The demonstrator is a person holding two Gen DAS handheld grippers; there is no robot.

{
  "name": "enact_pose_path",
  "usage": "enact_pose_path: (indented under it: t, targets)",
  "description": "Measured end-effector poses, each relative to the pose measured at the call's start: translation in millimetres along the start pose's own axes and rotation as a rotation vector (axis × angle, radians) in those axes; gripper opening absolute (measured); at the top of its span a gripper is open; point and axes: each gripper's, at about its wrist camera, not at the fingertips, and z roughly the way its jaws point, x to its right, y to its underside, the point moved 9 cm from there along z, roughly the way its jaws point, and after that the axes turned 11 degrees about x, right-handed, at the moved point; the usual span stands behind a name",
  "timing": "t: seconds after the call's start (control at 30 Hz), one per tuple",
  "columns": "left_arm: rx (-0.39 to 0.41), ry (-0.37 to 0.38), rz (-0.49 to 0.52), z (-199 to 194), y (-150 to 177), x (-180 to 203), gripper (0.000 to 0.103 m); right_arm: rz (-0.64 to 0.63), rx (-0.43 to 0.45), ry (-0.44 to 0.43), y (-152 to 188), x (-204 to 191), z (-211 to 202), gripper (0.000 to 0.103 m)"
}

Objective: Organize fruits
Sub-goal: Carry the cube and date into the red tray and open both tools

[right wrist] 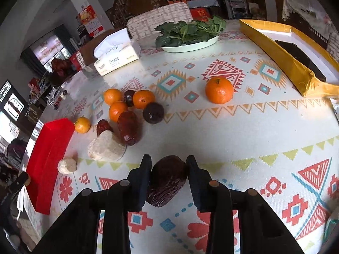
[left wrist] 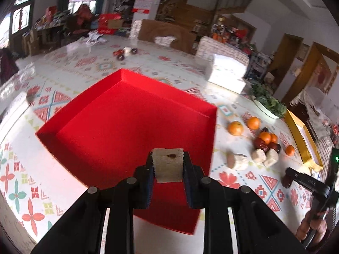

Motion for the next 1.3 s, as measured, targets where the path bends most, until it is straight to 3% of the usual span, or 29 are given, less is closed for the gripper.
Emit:
enact_pose_path:
  t: [0.1,0.27,0.37,0.43,0.67,0.83,1.0,1.07,1.17,1.3]
  targets:
    - [-0.004,0.002,-0.045,0.7,1.7,-11.2,0.023,-0.003,0.014,-0.018,-0.7,-6.0,-5.9,0.037]
    - [0.005,0.011,-0.091,-1.9,0.6,-19.0,0.024,-0.029,0.042,-0.119,-10.1,-42.7,-22.9,0.037]
    - [0.018,0.007,-0.118,-5.1,-2.8,-25.3,0.027,-0.062,0.029,-0.244,-13.2,-88.4,-31.4,0.037]
    - [0.031,-0.006,-0.131,-7.6,-6.3,-31.3,0.036,-0.089,0.006,-0.321,-11.6,-121.8,-31.8,0.037]
    - [0.069,-0.022,-0.180,-20.9,-17.1,-55.7,0.045,-0.206,-0.118,-0.502,17.0,-234.9,-11.9,0.037]
    - [0.094,-0.042,-0.209,-31.9,-25.5,-72.9,0.054,-0.305,-0.184,-0.528,46.6,-289.0,13.0,0.037]
    - [0.105,-0.055,-0.232,-36.3,-29.0,-85.3,0.057,-0.348,-0.223,-0.515,67.5,-309.1,32.1,0.038]
    - [0.106,-0.054,-0.238,-36.3,-29.1,-85.8,0.059,-0.358,-0.216,-0.505,69.1,-311.7,35.7,0.039]
    - [0.099,-0.048,-0.235,-36.1,-28.1,-81.4,0.059,-0.362,-0.205,-0.511,69.1,-314.2,31.2,0.052]
    - [0.104,-0.037,-0.223,-40.9,-30.0,-73.4,0.060,-0.347,-0.138,-0.508,48.8,-303.7,15.4,0.054]
